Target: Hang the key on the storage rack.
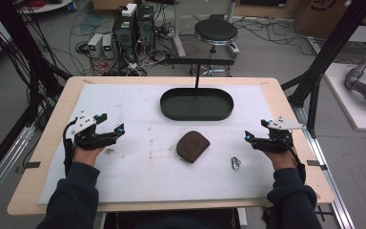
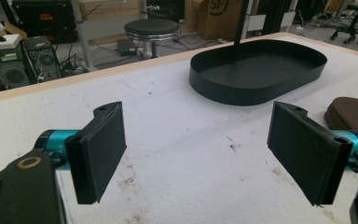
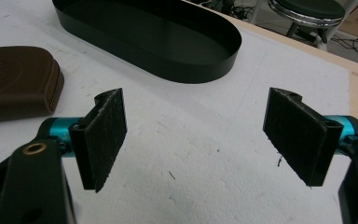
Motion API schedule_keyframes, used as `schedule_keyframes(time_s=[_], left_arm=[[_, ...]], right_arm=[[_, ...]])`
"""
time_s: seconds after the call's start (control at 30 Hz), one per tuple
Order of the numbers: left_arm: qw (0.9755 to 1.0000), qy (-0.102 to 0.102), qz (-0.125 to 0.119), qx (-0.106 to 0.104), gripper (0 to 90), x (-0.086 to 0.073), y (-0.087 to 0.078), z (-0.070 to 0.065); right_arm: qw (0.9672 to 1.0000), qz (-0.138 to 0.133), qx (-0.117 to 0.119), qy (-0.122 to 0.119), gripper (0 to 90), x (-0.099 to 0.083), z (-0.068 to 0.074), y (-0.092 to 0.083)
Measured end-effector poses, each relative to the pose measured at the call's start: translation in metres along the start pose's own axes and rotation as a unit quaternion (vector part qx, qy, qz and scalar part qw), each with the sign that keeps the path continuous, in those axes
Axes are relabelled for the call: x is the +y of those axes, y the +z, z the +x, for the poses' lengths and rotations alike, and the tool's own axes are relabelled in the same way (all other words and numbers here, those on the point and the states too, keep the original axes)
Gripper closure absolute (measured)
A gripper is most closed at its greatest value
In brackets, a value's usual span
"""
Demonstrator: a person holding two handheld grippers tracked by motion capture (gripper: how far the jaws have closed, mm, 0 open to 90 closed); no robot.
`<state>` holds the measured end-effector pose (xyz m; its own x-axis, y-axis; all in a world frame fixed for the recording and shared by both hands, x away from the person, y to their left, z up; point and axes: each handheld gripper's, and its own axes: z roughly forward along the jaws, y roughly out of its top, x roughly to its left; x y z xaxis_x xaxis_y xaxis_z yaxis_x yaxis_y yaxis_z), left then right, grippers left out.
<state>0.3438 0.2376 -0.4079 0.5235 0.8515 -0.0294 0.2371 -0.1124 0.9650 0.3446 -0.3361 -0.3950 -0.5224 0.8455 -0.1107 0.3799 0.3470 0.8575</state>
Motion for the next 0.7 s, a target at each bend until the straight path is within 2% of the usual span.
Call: schedule_keyframes(time_s=[0.1, 0.33, 0.4, 0.43, 0.47, 0.53, 0.57, 0.67, 0.7], left_arm=[[1.0, 0.0, 0.001, 0.0, 19.2, 0.0, 0.001, 0.001], [1.0, -0.004, 0.004, 0.003, 19.2, -0.001, 0.002, 0.003], [1.0, -0.004, 0.005, 0.004, 19.2, -0.001, 0.001, 0.003], [1.0, -0.004, 0.003, 0.004, 19.2, -0.001, 0.001, 0.002], [1.0, -0.002, 0.003, 0.004, 19.2, -0.001, 0.001, 0.002], [1.0, -0.001, 0.004, 0.004, 19.3, -0.001, 0.001, 0.002], [1.0, -0.001, 0.006, 0.003, 19.4, -0.001, 0.001, 0.002], [1.0, -0.001, 0.004, 0.003, 19.4, -0.001, 0.0, 0.001], [1.0, -0.001, 0.006, 0.004, 19.6, -0.001, 0.0, 0.0]], right_arm=[[1.0, 0.0, 0.007, 0.0, 24.5, -0.001, -0.001, 0.001], [0.9997, -0.001, 0.022, -0.011, 24.7, -0.003, -0.001, 0.0], [0.9986, -0.003, 0.047, -0.023, 25.3, -0.005, 0.003, -0.004], [0.9986, -0.003, 0.047, -0.023, 25.3, -0.005, 0.003, -0.004], [0.9976, -0.006, 0.058, -0.039, 25.7, -0.006, 0.006, -0.008], [0.997, -0.004, 0.063, -0.046, 26.2, -0.006, 0.008, -0.011], [0.9953, 0.003, 0.07, -0.068, 30.2, -0.009, 0.011, -0.016], [0.9936, 0.013, 0.077, -0.082, 32.7, -0.015, 0.014, -0.022], [0.9918, 0.018, 0.092, -0.087, 32.8, -0.022, 0.015, -0.026]])
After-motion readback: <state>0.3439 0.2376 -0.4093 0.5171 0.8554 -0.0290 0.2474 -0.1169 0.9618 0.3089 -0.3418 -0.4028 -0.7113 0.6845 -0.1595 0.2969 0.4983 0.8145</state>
